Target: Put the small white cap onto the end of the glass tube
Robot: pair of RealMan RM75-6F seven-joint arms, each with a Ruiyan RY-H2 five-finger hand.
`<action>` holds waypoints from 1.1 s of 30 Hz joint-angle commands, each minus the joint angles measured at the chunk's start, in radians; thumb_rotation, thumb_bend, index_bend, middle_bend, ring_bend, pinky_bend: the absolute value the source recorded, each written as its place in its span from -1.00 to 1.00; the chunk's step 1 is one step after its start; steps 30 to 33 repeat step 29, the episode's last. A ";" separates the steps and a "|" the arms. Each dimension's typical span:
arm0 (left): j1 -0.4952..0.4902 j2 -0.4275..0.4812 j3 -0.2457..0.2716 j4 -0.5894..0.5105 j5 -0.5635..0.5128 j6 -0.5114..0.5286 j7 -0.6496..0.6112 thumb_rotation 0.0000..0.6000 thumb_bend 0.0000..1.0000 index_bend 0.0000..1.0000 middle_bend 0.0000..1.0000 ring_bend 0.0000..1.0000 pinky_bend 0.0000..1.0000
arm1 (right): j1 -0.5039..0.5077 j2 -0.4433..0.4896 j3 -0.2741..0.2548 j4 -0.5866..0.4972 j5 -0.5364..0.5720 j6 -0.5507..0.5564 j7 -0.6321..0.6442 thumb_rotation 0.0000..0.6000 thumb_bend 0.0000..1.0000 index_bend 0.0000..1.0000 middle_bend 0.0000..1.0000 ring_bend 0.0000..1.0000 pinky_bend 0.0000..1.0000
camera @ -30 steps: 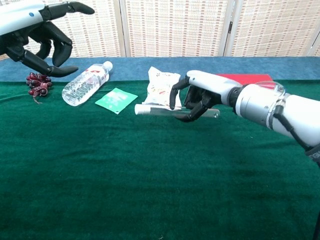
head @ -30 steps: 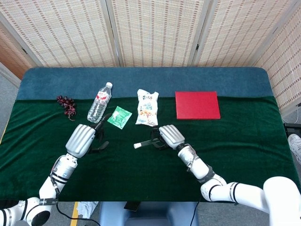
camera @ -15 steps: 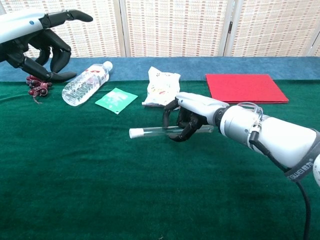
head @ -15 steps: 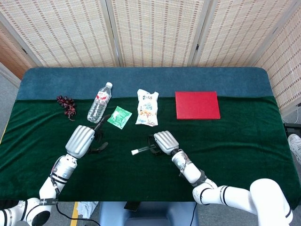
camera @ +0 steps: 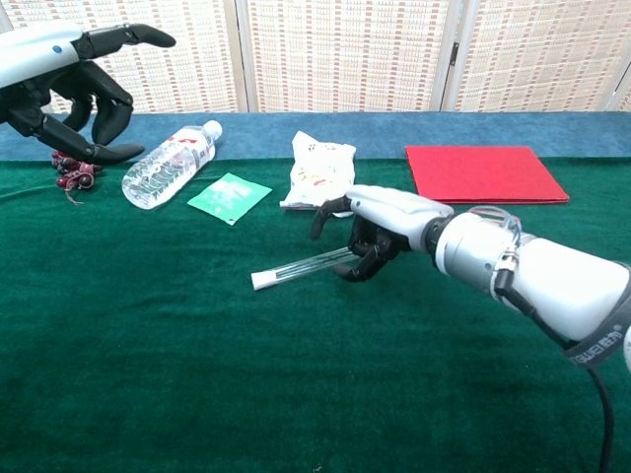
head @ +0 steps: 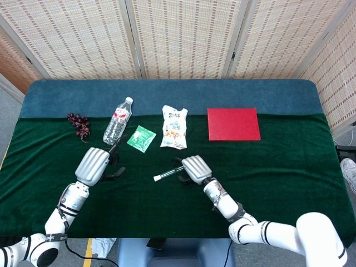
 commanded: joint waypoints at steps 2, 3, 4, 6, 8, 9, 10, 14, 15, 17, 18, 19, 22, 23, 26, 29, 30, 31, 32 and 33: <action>0.020 0.021 0.001 0.022 -0.040 0.004 0.024 1.00 -0.26 -0.72 0.50 0.25 0.49 | -0.045 0.109 0.016 -0.100 -0.058 0.101 0.006 1.00 0.50 -0.38 1.00 1.00 1.00; 0.026 0.032 0.003 0.027 -0.061 0.000 0.046 1.00 -0.26 -0.69 0.45 0.21 0.41 | -0.059 0.141 0.015 -0.123 -0.070 0.127 -0.004 1.00 0.50 -0.36 1.00 1.00 1.00; 0.032 0.045 0.006 0.031 -0.085 -0.005 0.075 1.00 -0.26 -0.64 0.38 0.15 0.32 | -0.073 0.174 0.012 -0.140 -0.084 0.159 -0.030 1.00 0.50 -0.35 1.00 1.00 1.00; 0.050 0.076 0.012 0.036 -0.143 -0.010 0.143 1.00 -0.26 -0.52 0.23 0.02 0.14 | -0.111 0.250 -0.007 -0.174 -0.100 0.224 -0.139 1.00 0.50 -0.30 0.87 1.00 0.97; 0.076 0.094 0.011 0.040 -0.193 0.011 0.175 1.00 -0.26 -0.50 0.12 -0.13 -0.04 | -0.154 0.326 -0.021 -0.231 -0.089 0.275 -0.224 1.00 0.50 -0.29 0.61 0.93 0.78; 0.090 0.100 0.011 0.042 -0.211 0.023 0.176 1.00 -0.26 -0.52 0.07 -0.19 -0.12 | -0.173 0.360 -0.024 -0.263 -0.079 0.289 -0.237 1.00 0.50 -0.29 0.47 0.83 0.63; 0.104 0.107 0.011 0.043 -0.225 0.033 0.171 1.00 -0.26 -0.52 0.03 -0.24 -0.20 | -0.192 0.394 -0.027 -0.294 -0.069 0.302 -0.240 1.00 0.50 -0.29 0.27 0.64 0.42; 0.172 0.150 0.027 0.046 -0.257 0.073 0.129 1.00 -0.26 -0.52 -0.11 -0.44 -0.41 | -0.280 0.528 -0.045 -0.393 -0.056 0.367 -0.211 1.00 0.50 -0.43 -0.43 -0.21 -0.39; 0.186 0.159 0.035 0.045 -0.256 0.082 0.124 1.00 -0.26 -0.52 -0.16 -0.50 -0.47 | -0.298 0.549 -0.051 -0.410 -0.057 0.380 -0.200 1.00 0.50 -0.52 -0.55 -0.36 -0.55; 0.222 0.177 0.050 0.033 -0.249 0.112 0.110 1.00 -0.26 -0.55 -0.27 -0.60 -0.58 | -0.340 0.593 -0.067 -0.450 -0.065 0.407 -0.161 1.00 0.50 -0.67 -0.71 -0.54 -0.79; 0.239 0.186 0.057 0.023 -0.240 0.130 0.100 1.00 -0.26 -0.56 -0.29 -0.62 -0.60 | -0.358 0.610 -0.075 -0.465 -0.069 0.417 -0.141 1.00 0.50 -0.71 -0.74 -0.59 -0.87; 0.262 0.196 0.065 0.010 -0.225 0.155 0.082 1.00 -0.26 -0.57 -0.31 -0.64 -0.62 | -0.382 0.630 -0.085 -0.481 -0.078 0.435 -0.118 1.00 0.50 -0.73 -0.75 -0.61 -0.90; 0.322 0.207 0.084 -0.018 -0.178 0.237 0.044 1.00 -0.26 -0.60 -0.33 -0.65 -0.63 | -0.442 0.665 -0.117 -0.501 -0.111 0.486 -0.076 0.99 0.50 -0.74 -0.75 -0.63 -0.90; 0.340 0.209 0.092 -0.026 -0.161 0.263 0.040 1.00 -0.26 -0.61 -0.33 -0.65 -0.63 | -0.462 0.671 -0.125 -0.506 -0.119 0.506 -0.067 0.98 0.50 -0.74 -0.75 -0.63 -0.90; 0.397 0.211 0.124 -0.059 -0.109 0.338 0.047 1.00 -0.26 -0.61 -0.33 -0.65 -0.64 | -0.524 0.683 -0.157 -0.524 -0.147 0.560 -0.037 0.97 0.50 -0.74 -0.75 -0.64 -0.90; 0.437 0.209 0.154 -0.092 -0.073 0.375 0.070 1.00 -0.26 -0.61 -0.33 -0.65 -0.66 | -0.576 0.685 -0.179 -0.530 -0.169 0.608 -0.018 0.97 0.50 -0.73 -0.75 -0.63 -0.90; 0.437 0.209 0.154 -0.092 -0.073 0.375 0.070 1.00 -0.26 -0.61 -0.33 -0.65 -0.66 | -0.576 0.685 -0.179 -0.530 -0.169 0.608 -0.018 0.97 0.50 -0.73 -0.75 -0.63 -0.90; 0.437 0.209 0.154 -0.092 -0.073 0.375 0.070 1.00 -0.26 -0.61 -0.33 -0.65 -0.66 | -0.576 0.685 -0.179 -0.530 -0.169 0.608 -0.018 0.97 0.50 -0.73 -0.75 -0.63 -0.90; 0.437 0.209 0.154 -0.092 -0.073 0.375 0.070 1.00 -0.26 -0.61 -0.33 -0.65 -0.66 | -0.576 0.685 -0.179 -0.530 -0.169 0.608 -0.018 0.97 0.50 -0.73 -0.75 -0.63 -0.90; 0.437 0.209 0.154 -0.092 -0.073 0.375 0.070 1.00 -0.26 -0.61 -0.33 -0.65 -0.66 | -0.576 0.685 -0.179 -0.530 -0.169 0.608 -0.018 0.97 0.50 -0.73 -0.75 -0.63 -0.90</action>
